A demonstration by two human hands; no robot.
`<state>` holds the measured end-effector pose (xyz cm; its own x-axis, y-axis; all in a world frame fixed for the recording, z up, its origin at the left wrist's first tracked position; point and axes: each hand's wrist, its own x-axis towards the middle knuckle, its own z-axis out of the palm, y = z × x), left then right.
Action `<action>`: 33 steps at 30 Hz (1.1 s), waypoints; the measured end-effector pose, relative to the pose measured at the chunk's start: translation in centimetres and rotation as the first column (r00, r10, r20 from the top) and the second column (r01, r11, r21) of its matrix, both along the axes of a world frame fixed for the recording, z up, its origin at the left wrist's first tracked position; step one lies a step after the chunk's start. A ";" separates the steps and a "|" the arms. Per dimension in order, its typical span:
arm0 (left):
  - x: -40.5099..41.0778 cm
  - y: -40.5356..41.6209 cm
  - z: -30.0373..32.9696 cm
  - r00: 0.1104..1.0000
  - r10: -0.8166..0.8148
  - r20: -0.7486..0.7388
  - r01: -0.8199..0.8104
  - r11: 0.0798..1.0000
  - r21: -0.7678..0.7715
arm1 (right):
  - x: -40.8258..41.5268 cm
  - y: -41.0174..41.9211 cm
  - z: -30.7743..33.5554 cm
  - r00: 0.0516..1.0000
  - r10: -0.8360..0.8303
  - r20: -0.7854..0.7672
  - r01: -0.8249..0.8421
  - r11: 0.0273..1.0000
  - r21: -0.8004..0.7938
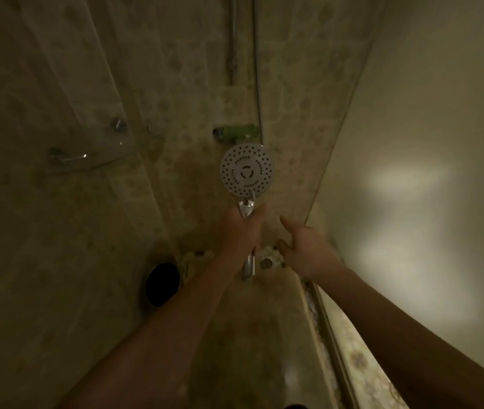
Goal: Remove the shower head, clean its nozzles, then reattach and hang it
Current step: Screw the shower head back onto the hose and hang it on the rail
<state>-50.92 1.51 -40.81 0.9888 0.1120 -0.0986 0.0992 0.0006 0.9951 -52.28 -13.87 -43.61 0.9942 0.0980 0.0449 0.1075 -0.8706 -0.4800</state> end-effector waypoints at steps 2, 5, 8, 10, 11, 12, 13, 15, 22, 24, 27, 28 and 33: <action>3.9 -0.1 0.8 1.000 0.000 0.016 0.000 1.000 0.011 | 4.1 -0.3 0.8 1.000 0.013 0.013 -0.013 1.000 0.018; 10.1 -0.3 2.3 0.997 0.007 0.073 -0.010 0.999 0.035 | 11.2 -1.2 2.3 0.996 0.055 0.077 -0.056 0.998 0.014; 16.4 -0.7 4.5 0.980 0.044 0.194 -0.057 0.996 0.062 | 18.9 -2.2 5.4 0.985 0.089 0.150 -0.086 0.996 -0.024; 20.2 -1.1 6.7 0.967 0.086 0.239 -0.105 0.992 0.067 | 23.4 -2.7 8.5 0.970 0.125 0.207 -0.123 0.992 -0.025; 22.2 -1.4 7.9 0.961 0.107 0.254 -0.127 0.990 0.065 | 25.4 -3.0 10.4 0.965 0.139 0.221 -0.136 0.990 -0.031; 24.0 -1.5 9.1 0.955 0.126 0.267 -0.147 0.987 0.058 | 27.5 -3.3 12.1 0.959 0.160 0.234 -0.154 0.987 -0.047; 25.8 -1.5 10.4 0.947 0.146 0.285 -0.167 0.984 0.054 | 29.6 -3.4 13.8 0.947 0.189 0.259 -0.177 0.982 -0.067; 29.0 -1.3 13.3 0.924 0.171 0.342 -0.200 0.979 0.050 | 33.7 -3.3 17.2 0.914 0.246 0.324 -0.226 0.969 -0.098; 38.1 0.2 21.8 0.850 0.161 0.502 -0.214 0.976 0.049 | 44.3 -0.4 26.9 0.802 0.291 0.521 -0.321 0.946 -0.034; 40.8 0.9 24.4 0.837 0.180 0.516 -0.235 0.971 0.043 | 46.7 0.5 29.9 0.774 0.274 0.571 -0.314 0.949 -0.029; 44.2 2.3 28.4 0.805 0.145 0.576 -0.209 0.977 0.045 | 49.8 1.4 34.8 0.758 0.222 0.613 -0.275 0.961 -0.008; 45.2 2.7 29.6 0.792 0.131 0.596 -0.205 0.977 0.058 | 50.7 1.6 36.3 0.745 0.213 0.633 -0.264 0.964 -0.014; 49.1 3.8 34.4 0.756 0.040 0.653 -0.177 0.973 0.145 | 55.1 1.2 41.8 0.684 0.120 0.720 -0.221 0.974 0.048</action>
<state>-1.86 5.27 -6.37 0.7899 0.1705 0.5890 -0.5523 -0.2197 0.8042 2.79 -12.69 -1.86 0.6270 0.2059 0.7513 0.5995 -0.7434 -0.2966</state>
